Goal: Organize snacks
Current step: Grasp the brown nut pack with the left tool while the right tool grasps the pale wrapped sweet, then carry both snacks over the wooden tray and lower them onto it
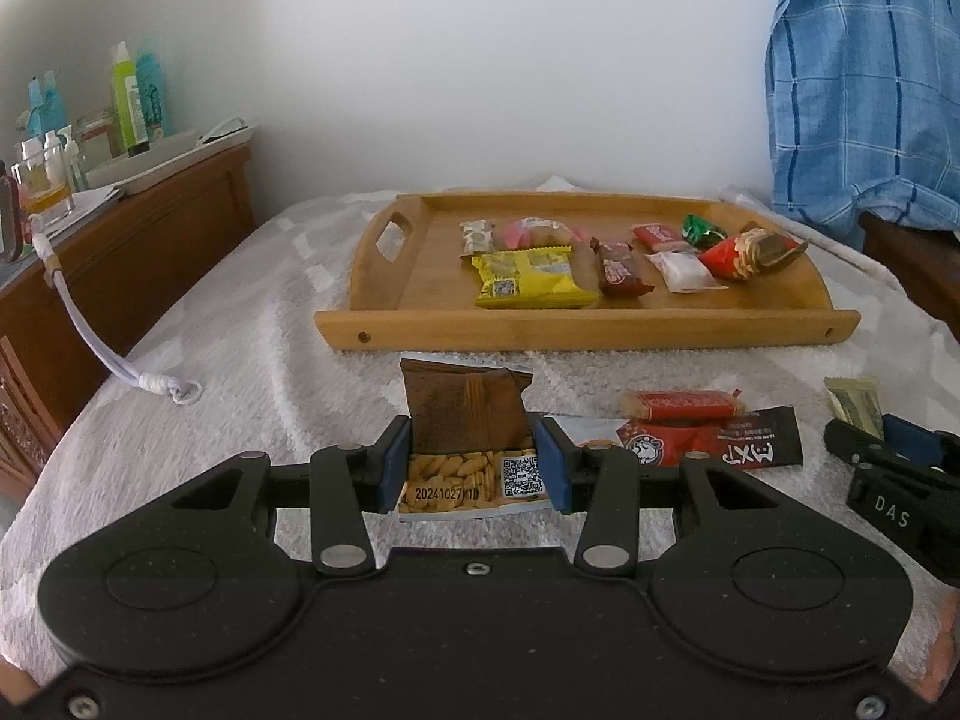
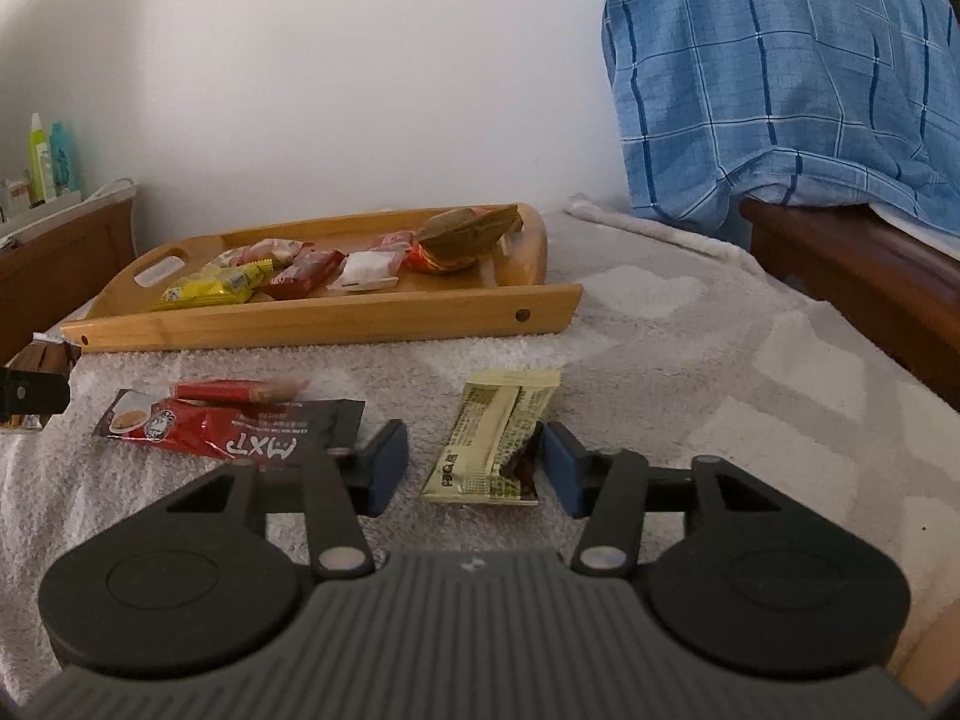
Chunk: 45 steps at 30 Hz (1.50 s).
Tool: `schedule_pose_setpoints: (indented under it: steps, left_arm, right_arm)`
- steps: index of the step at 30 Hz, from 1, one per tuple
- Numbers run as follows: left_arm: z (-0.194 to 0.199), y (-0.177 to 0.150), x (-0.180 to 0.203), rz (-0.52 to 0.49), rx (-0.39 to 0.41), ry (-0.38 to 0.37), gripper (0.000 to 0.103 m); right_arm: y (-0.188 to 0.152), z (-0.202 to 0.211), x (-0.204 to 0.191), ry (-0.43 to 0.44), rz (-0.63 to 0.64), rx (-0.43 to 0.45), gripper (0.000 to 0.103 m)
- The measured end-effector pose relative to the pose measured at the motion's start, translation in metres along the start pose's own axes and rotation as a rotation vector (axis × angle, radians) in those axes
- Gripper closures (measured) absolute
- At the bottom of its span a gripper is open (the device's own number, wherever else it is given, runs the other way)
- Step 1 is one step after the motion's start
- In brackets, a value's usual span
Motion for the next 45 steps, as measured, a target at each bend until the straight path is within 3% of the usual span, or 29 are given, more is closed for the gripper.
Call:
schedule_pose_setpoints:
  steps: [4, 23, 34, 39, 45]
  left_arm:
    - [-0.001, 0.003, 0.002, -0.008, 0.005, -0.006, 0.061]
    - [0.002, 0.015, 0.013, -0.053, 0.013, -0.045, 0.061]
    - [0.003, 0.091, 0.01, -0.056, 0.074, -0.097, 0.062]
    - [-0.01, 0.132, 0.005, -0.035, 0.08, -0.131, 0.062]
    - [-0.051, 0.169, -0.004, -0.004, 0.029, -0.149, 0.062]
  right_arm:
    - [0.001, -0.001, 0.002, -0.007, -0.001, -0.003, 0.065]
    - [0.007, 0.014, -0.003, 0.03, 0.035, 0.017, 0.066]
    - [0.084, 0.027, -0.002, 0.088, 0.021, 0.085, 0.066]
    - [0.132, 0.003, -0.006, 0.152, -0.016, 0.052, 0.066]
    - [0.171, -0.042, -0.023, 0.172, 0.004, -0.016, 0.066]
Point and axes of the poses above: each gripper's, at about its wrist camera, not at the fingertips, and z roughly against the way its jaws point, x to its right, y to its top, the point moved 8 cm from there along -z, roughly the way its jaws point, and after that the axes turned 11 degrees about -x, right-handed, at the moved point
